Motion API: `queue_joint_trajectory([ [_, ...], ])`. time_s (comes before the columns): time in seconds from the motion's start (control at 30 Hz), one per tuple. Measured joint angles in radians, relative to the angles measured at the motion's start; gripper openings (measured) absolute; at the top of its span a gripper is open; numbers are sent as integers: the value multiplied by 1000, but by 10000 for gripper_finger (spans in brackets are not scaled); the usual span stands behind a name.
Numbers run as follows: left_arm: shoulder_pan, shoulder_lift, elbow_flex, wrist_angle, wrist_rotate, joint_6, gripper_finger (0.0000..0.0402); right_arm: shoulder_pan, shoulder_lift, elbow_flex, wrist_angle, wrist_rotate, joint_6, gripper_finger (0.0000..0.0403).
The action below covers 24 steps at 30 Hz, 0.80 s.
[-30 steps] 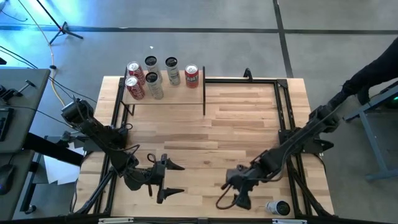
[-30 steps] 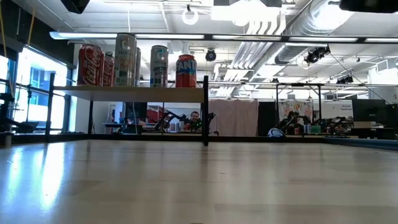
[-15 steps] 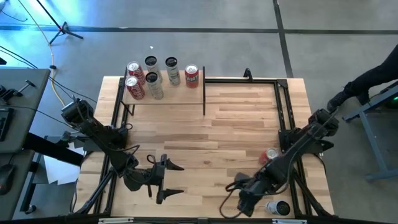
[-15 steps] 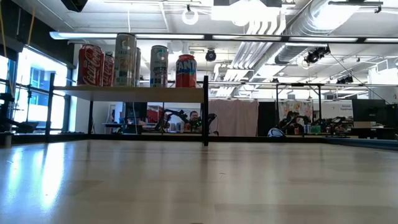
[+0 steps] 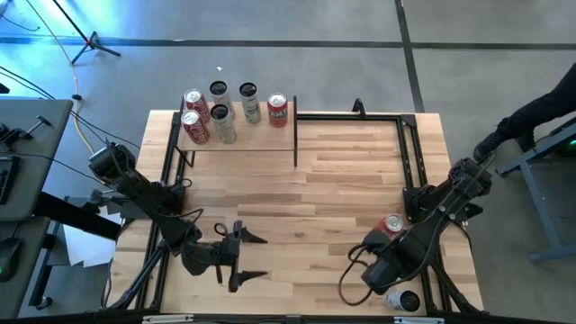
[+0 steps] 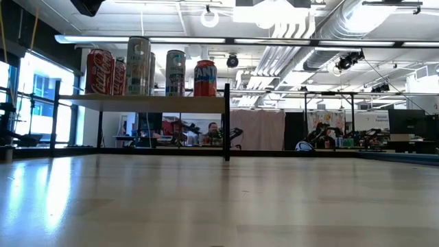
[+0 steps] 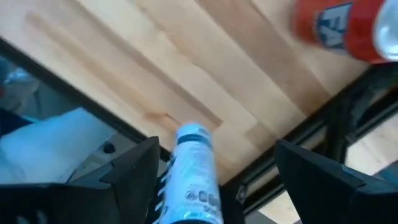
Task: Place canned beverage on shelf
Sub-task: Put the blue soda can on the shelf aligned with the other blue soda can
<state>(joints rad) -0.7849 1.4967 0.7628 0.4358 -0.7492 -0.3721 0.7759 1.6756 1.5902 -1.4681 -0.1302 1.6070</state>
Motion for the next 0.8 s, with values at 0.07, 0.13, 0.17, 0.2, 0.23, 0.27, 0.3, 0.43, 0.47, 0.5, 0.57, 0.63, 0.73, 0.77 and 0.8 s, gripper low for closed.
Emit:
queue_joint_trajectory([
  [0.07,0,0,0,-13,-7,-10,388,-9,0,0,-15,10,0,303],
  [0.13,0,0,0,-24,-8,-24,388,-11,0,0,-24,81,0,303],
  [0.17,0,0,0,-29,-10,-28,388,-10,0,0,-33,135,-1,303],
  [0.2,0,0,0,-33,-12,-38,388,-10,0,0,-50,188,-2,303],
  [0.23,0,0,0,-37,-12,-46,388,-11,0,0,-67,237,-3,303],
  [0.27,0,-1,0,-41,-10,-56,388,-19,0,0,-83,273,-5,303],
  [0.3,0,-11,0,-56,-5,-60,388,-30,0,0,-95,301,-19,303],
  [0.43,-2,-90,2,-102,17,-48,387,-96,0,0,-97,299,-142,303],
  [0.47,-9,-105,2,-123,16,-61,387,-115,0,0,-94,265,-150,303],
  [0.5,-15,-116,2,-140,17,-74,387,-137,0,1,-94,226,-153,303],
  [0.57,-28,-128,2,-163,17,-93,387,-177,0,1,-93,156,-146,303],
  [0.63,-40,-129,2,-175,-17,-95,387,-208,0,1,-89,116,-150,303],
  [0.73,-48,-121,1,-181,-90,-129,387,-227,0,1,-35,156,-226,303],
  [0.77,-49,-113,1,-192,-92,-148,387,-224,0,2,-3,175,-248,303],
  [0.8,-49,-106,0,-207,-91,-152,387,-219,0,2,23,183,-257,303],
])
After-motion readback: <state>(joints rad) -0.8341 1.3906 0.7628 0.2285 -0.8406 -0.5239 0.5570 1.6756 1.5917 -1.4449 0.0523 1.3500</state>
